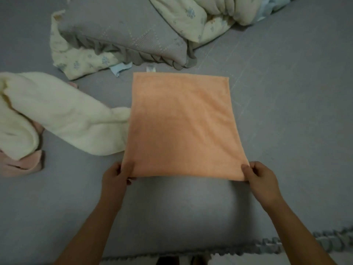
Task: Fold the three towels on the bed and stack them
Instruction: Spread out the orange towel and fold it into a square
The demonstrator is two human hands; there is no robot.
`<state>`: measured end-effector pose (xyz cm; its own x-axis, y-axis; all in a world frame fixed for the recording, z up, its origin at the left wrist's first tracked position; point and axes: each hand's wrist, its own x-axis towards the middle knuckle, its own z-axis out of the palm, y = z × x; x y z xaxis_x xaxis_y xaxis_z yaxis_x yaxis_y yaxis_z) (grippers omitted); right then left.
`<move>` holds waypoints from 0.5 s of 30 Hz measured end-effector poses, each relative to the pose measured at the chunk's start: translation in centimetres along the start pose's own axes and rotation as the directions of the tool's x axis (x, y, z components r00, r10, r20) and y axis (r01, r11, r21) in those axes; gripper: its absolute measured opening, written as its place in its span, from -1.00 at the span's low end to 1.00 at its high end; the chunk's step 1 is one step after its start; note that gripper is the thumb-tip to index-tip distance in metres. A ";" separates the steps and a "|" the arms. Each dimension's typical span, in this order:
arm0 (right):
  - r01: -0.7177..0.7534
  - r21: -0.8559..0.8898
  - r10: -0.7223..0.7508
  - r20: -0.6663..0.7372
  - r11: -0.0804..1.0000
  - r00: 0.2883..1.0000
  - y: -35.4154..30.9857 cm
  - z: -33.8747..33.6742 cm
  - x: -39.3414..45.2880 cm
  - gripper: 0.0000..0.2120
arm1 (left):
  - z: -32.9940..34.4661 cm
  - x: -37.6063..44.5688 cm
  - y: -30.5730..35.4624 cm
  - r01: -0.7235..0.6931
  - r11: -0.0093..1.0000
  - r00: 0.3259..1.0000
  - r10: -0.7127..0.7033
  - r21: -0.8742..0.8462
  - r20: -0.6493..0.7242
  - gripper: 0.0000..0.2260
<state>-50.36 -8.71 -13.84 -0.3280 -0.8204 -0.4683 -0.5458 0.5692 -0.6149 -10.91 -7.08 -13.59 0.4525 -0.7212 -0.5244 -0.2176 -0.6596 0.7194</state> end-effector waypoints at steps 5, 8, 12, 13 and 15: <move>-0.165 -0.185 0.205 0.218 0.969 0.954 7.7 -0.5 -5.7 -0.76 | 1.7 -10.0 -7.6 0.337 0.941 0.940 -0.338 0.029 0.051 -0.81; -0.321 -0.269 0.402 0.351 0.908 0.846 11.4 -0.8 -9.0 -0.82 | 2.1 -15.6 -11.5 0.478 0.878 0.876 -0.479 0.025 0.065 -0.85; -0.522 -0.014 0.465 0.475 0.853 0.747 11.4 -2.6 -10.6 -0.86 | 0.4 -18.1 -11.8 0.475 0.878 0.880 -0.475 -0.060 0.017 -0.85; -0.547 0.068 0.445 0.504 0.834 0.740 10.6 -3.4 -10.5 -0.83 | -0.2 -18.0 -11.0 0.425 0.901 0.905 -0.426 -0.086 0.001 -0.84; -0.572 0.219 0.384 0.551 0.790 0.741 8.3 -4.8 -9.5 -0.79 | -1.6 -16.9 -8.4 0.288 0.951 0.956 -0.293 -0.114 -0.028 -0.78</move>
<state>-55.51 3.60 -11.44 -0.0278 -0.3600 -0.9325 -0.0748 0.9310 -0.3572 -15.37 10.91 -10.05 0.5207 -0.4899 -0.6992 0.0223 -0.8109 0.5848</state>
